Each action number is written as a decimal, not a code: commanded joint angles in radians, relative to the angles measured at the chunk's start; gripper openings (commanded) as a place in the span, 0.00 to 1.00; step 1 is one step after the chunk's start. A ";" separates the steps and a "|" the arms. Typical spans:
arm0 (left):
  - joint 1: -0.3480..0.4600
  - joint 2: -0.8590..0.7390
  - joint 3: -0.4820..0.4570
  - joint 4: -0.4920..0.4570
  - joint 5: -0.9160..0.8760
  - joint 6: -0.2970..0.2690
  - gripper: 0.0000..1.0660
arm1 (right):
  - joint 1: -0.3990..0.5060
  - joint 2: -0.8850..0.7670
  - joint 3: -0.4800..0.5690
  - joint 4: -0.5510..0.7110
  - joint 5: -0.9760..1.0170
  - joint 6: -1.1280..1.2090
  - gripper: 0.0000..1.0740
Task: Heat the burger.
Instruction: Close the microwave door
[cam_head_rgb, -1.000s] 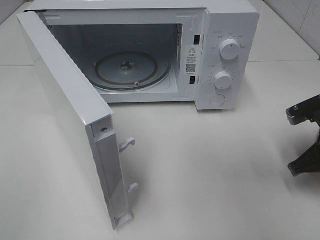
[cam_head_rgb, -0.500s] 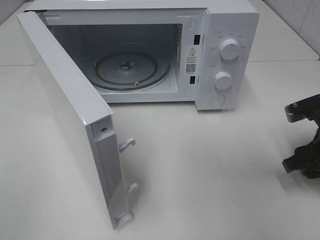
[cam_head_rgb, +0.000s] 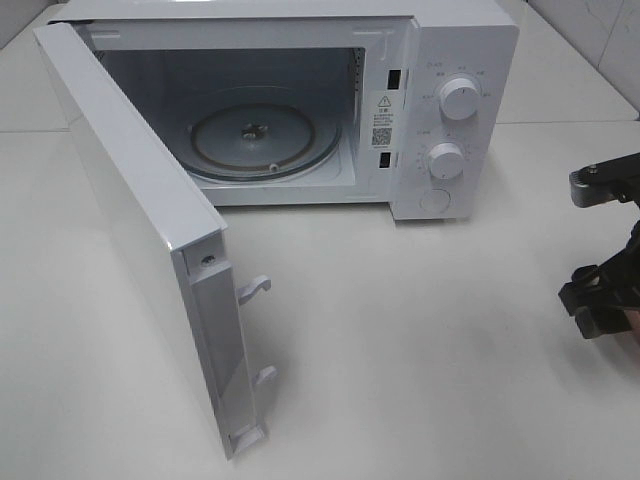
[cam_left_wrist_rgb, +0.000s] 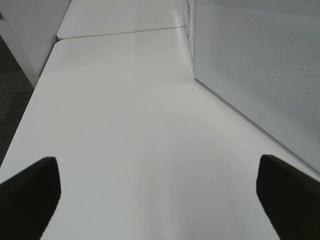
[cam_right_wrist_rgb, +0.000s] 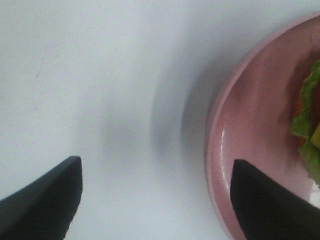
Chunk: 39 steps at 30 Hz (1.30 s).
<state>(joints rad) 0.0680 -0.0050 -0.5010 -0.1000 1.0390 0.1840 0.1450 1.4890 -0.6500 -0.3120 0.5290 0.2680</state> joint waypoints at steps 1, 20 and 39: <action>0.000 -0.021 0.003 -0.006 -0.003 -0.003 0.95 | -0.005 -0.090 -0.021 0.140 0.113 -0.154 0.74; 0.000 -0.021 0.003 -0.006 -0.003 -0.003 0.95 | -0.144 -0.433 -0.017 0.285 0.292 -0.230 0.71; 0.000 -0.021 0.003 -0.006 -0.003 -0.003 0.95 | -0.144 -1.234 0.143 0.248 0.418 -0.229 0.71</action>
<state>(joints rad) 0.0680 -0.0050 -0.5010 -0.1000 1.0390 0.1840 0.0060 0.3180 -0.5200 -0.0490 0.9270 0.0560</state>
